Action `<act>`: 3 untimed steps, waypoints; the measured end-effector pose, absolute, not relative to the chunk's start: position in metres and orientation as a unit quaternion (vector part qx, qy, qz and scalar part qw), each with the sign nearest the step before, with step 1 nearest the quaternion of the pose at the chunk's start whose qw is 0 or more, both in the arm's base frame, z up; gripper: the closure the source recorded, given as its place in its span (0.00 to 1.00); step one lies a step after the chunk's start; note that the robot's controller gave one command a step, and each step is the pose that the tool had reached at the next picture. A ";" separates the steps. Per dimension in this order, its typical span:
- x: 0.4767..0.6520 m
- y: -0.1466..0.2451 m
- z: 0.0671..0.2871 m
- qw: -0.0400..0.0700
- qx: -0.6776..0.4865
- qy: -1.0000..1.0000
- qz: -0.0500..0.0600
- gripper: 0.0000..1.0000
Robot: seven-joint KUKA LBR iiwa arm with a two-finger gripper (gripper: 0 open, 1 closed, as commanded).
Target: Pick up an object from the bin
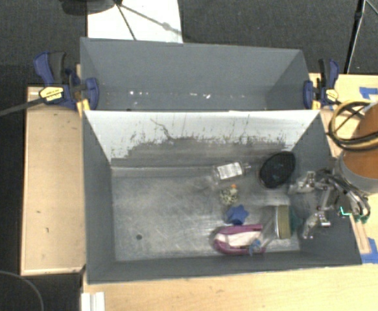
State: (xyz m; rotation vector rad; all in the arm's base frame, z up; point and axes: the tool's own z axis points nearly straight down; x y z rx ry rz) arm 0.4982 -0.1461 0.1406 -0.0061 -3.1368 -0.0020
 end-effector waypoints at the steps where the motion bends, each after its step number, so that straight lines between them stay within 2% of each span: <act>1: 0.500 -0.107 0.072 -0.002 0.210 -0.978 0.001 0.00; 2: 0.484 -0.081 0.074 -0.013 0.215 -0.977 0.005 0.00; 3: 0.499 -0.042 0.073 -0.006 0.319 -0.948 0.003 0.00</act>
Offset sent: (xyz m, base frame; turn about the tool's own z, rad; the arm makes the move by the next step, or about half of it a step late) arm 0.0004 0.0389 -0.0698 -0.4270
